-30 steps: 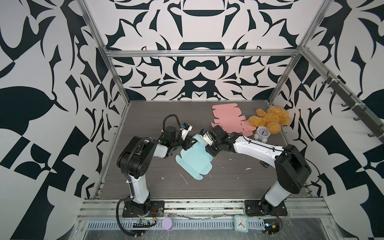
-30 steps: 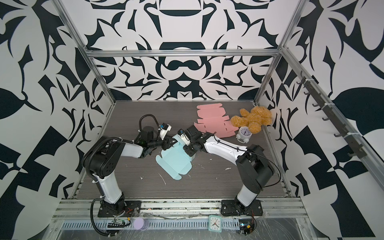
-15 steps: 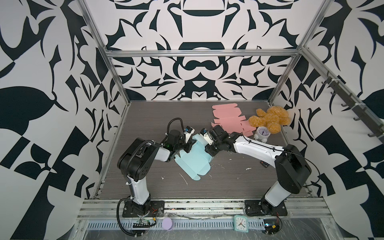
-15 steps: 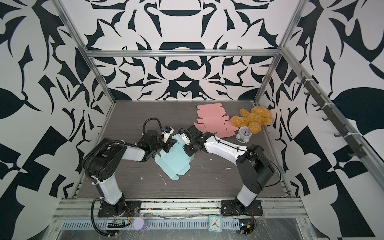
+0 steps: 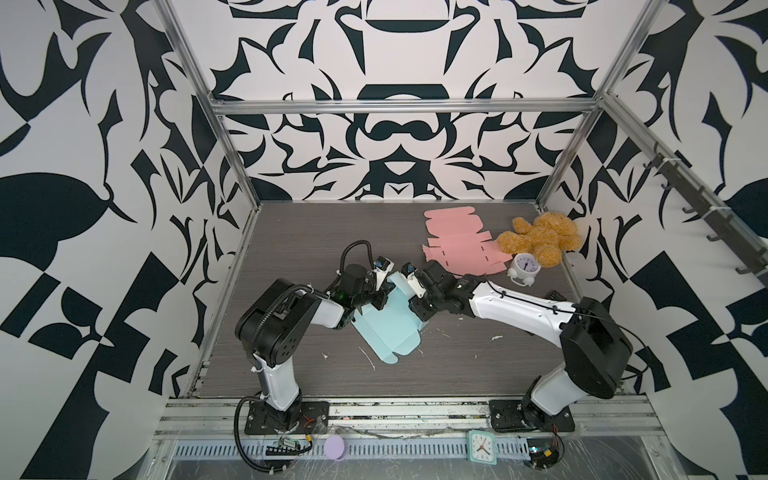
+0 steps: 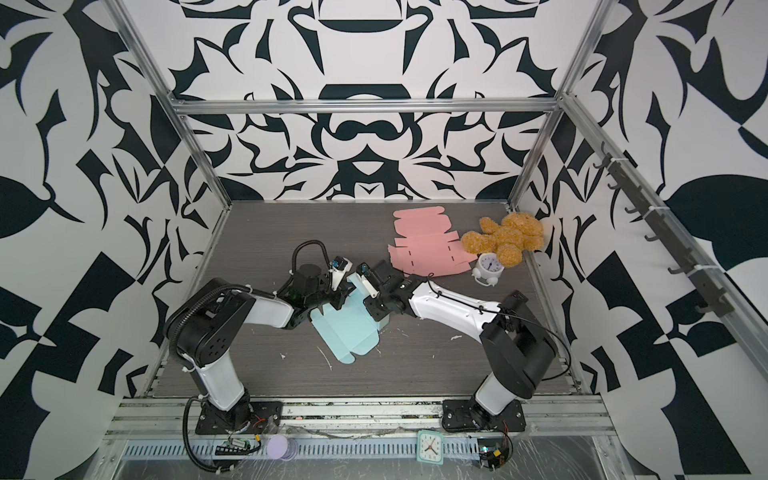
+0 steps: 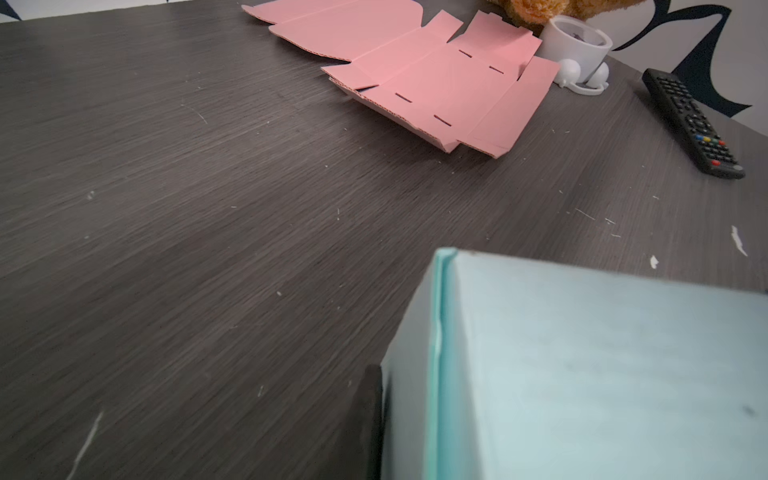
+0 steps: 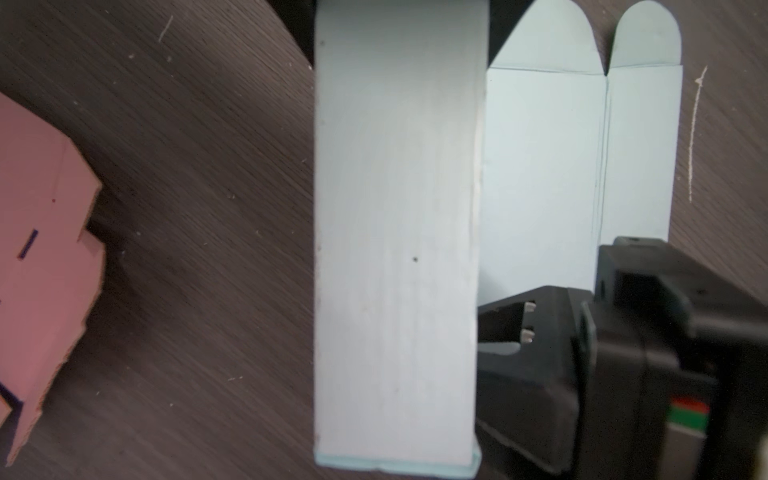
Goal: Fold the paper box
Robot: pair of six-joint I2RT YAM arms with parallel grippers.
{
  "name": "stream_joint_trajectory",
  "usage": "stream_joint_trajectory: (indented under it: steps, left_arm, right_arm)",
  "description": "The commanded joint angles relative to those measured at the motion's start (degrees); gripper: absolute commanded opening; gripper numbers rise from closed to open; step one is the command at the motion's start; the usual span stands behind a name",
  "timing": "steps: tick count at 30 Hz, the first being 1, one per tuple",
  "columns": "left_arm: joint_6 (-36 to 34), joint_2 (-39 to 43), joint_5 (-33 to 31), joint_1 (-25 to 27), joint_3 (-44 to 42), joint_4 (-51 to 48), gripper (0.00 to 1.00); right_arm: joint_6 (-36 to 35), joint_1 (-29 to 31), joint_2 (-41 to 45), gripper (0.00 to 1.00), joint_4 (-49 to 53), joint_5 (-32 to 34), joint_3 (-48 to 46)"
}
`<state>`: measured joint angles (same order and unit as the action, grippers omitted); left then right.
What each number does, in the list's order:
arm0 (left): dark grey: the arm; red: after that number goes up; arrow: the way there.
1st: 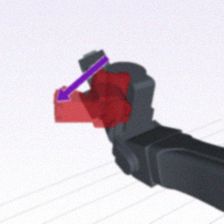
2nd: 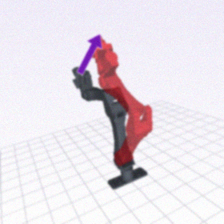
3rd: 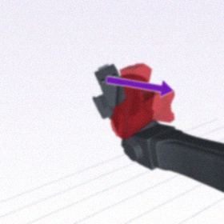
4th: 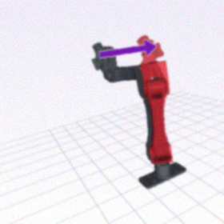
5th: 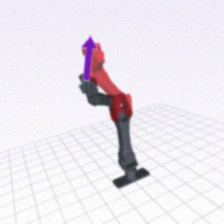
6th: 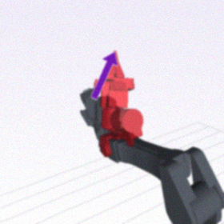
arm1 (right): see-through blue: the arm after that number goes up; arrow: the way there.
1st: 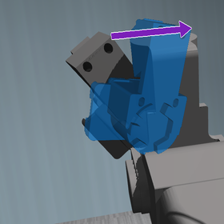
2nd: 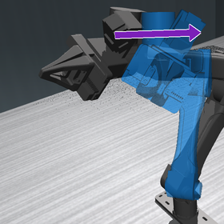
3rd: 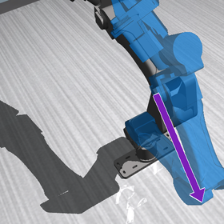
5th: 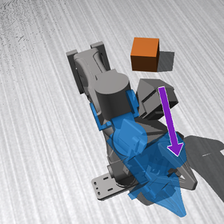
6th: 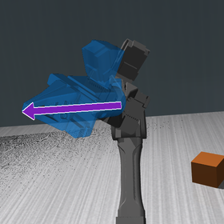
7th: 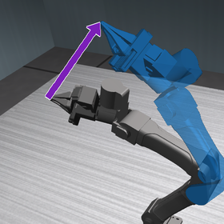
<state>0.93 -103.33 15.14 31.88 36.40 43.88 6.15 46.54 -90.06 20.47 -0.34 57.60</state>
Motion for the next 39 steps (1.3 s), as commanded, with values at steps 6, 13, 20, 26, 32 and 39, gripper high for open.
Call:
stream_joint_trajectory:
  steps: [6,13,20,26,32,39]
  left_arm:
    - [1.3,1.1,-5.1,1.0,-2.0,2.1,0.18]
    - [0.3,1.5,-9.6,2.3,-2.4,1.5,0.17]
    - [-0.3,1.3,-11.1,3.4,-2.4,1.5,0.17]
    - [0.4,1.6,-11.7,4.1,-3.0,1.2,0.18]
    - [2.9,2.0,-11.4,4.3,-4.6,2.7,0.22]
    - [4.9,3.3,-11.3,4.3,-7.0,4.6,0.26]
  right_arm:
    - [-1.6,2.8,4.5,0.44,-3.1,-11.4,-3.9]
    - [-1.3,2.9,5.5,0.44,-3.1,-15.9,-4.8]
    - [-0.1,3.0,7.5,0.45,-3.5,-15.6,-6.2]
    - [2.2,3.0,7.4,0.45,-3.3,-10.0,-6.1]
    - [3.6,3.0,7.3,0.44,-2.8,-6.3,-6.2]
    - [4.3,3.0,7.5,0.42,-1.7,-5.7,-6.1]
